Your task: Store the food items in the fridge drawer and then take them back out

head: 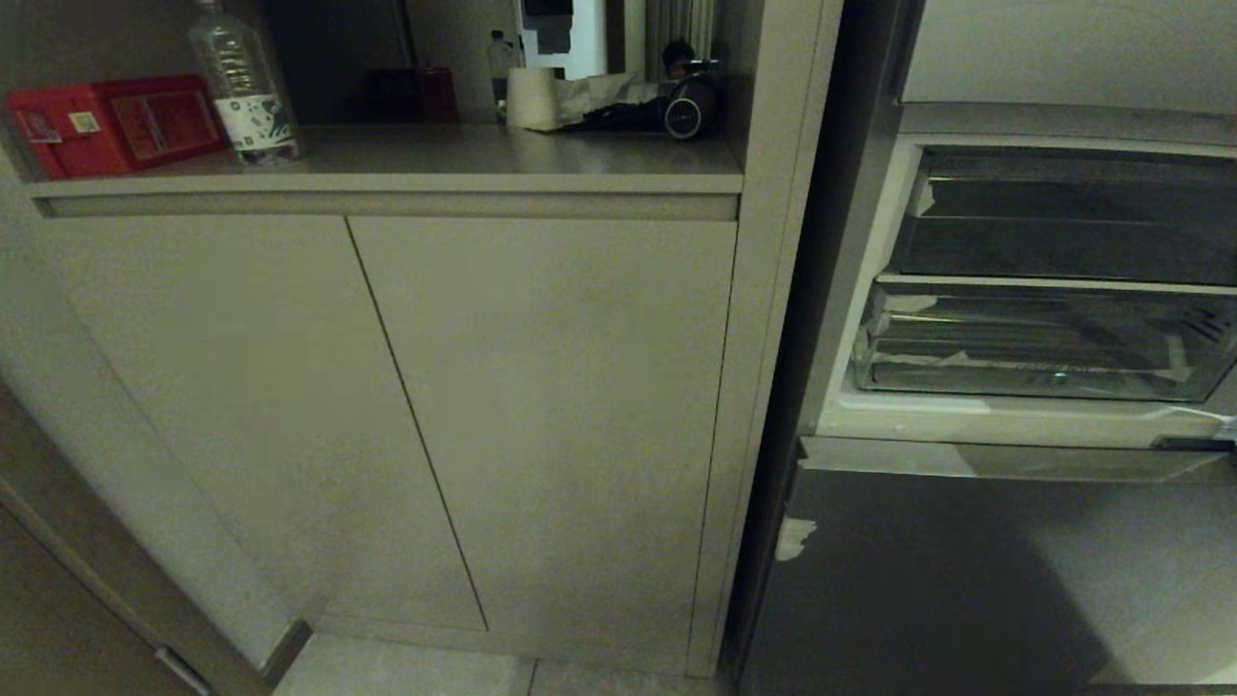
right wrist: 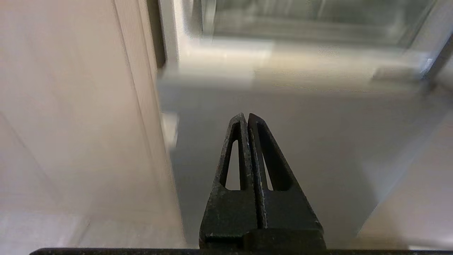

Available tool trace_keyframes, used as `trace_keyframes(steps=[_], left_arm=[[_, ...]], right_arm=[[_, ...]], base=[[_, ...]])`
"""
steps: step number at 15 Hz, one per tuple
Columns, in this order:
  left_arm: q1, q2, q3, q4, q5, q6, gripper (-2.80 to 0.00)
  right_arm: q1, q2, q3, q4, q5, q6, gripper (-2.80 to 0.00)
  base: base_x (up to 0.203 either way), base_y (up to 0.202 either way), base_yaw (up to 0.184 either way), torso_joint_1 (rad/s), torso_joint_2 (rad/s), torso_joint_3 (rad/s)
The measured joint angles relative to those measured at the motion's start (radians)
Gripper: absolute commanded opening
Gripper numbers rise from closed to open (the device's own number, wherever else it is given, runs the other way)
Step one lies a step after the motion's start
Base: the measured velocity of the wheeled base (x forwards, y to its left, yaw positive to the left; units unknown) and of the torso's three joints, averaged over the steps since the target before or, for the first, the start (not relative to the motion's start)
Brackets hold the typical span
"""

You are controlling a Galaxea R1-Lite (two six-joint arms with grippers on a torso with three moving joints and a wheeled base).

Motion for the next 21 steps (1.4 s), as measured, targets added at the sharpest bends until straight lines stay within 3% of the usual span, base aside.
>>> trace_keyframes(steps=[3,5,8,11,16,21], left_arm=[[0.000,0.000,0.000,0.000,0.000,0.000,-2.80],[0.000,0.000,0.000,0.000,0.000,0.000,-2.80],[0.000,0.000,0.000,0.000,0.000,0.000,-2.80],[0.000,0.000,0.000,0.000,0.000,0.000,-2.80],[0.001,0.000,0.000,0.000,0.000,0.000,-2.80],[0.000,0.000,0.000,0.000,0.000,0.000,-2.80]], right_arm=[[0.000,0.158,-0.135,-0.008,0.022,0.007,0.00],[0.000,0.337,-0.198,-0.059,0.080,0.018,0.00],[0.000,0.646,-0.246,-0.231,0.178,0.038,0.00],[0.001,0.983,-0.275,-0.479,0.219,0.043,0.00],[0.002,1.474,-0.400,-0.865,0.205,0.044,0.00],[0.037,1.802,-0.551,-1.096,0.132,0.042,0.00]], base=[[0.000,0.000,0.000,0.000,0.00,0.000],[0.000,0.000,0.000,0.000,0.00,0.000],[0.000,0.000,0.000,0.000,0.00,0.000],[0.000,0.000,0.000,0.000,0.00,0.000],[0.000,0.000,0.000,0.000,0.00,0.000],[0.000,0.000,0.000,0.000,0.00,0.000]])
